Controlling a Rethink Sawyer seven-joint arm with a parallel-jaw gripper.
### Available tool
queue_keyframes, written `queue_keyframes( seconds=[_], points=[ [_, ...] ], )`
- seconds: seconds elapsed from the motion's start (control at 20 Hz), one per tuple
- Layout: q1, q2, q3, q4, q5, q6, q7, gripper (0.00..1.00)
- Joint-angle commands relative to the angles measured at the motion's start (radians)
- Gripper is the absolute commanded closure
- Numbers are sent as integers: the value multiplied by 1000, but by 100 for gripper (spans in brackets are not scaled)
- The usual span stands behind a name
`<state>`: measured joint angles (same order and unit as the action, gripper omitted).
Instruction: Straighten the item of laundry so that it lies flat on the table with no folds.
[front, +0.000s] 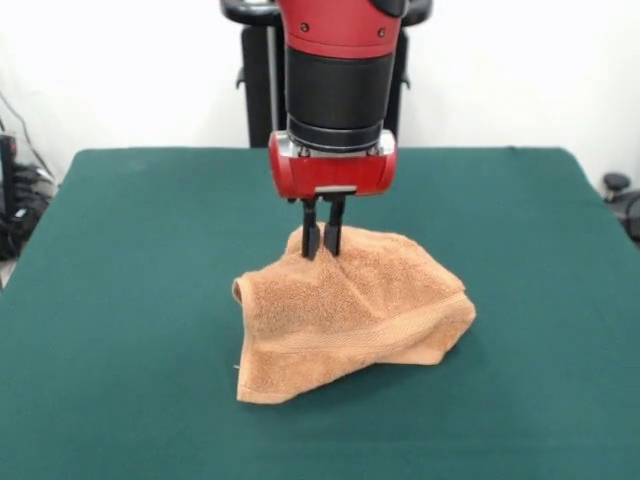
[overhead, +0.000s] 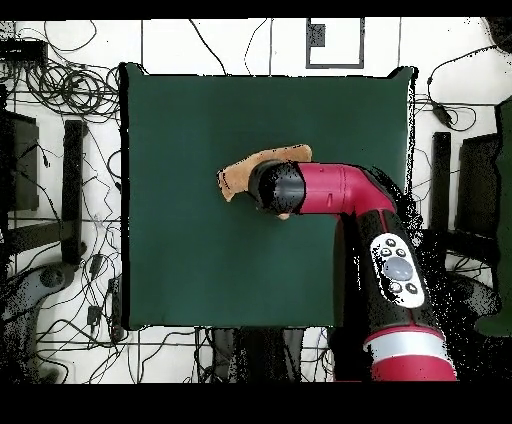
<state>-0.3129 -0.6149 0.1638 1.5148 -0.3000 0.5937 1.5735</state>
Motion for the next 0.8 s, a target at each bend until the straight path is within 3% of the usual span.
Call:
queue_keyframes(
  seconds=[0.05, 0.35, 0.8],
  points=[
    [43, 34, -27, 114, -48, 48, 86, 100],
    [23, 12, -17, 161, -46, 60, 36, 100],
    [48, -13, -42, 195, -37, 256, -10, 100]
  ],
)
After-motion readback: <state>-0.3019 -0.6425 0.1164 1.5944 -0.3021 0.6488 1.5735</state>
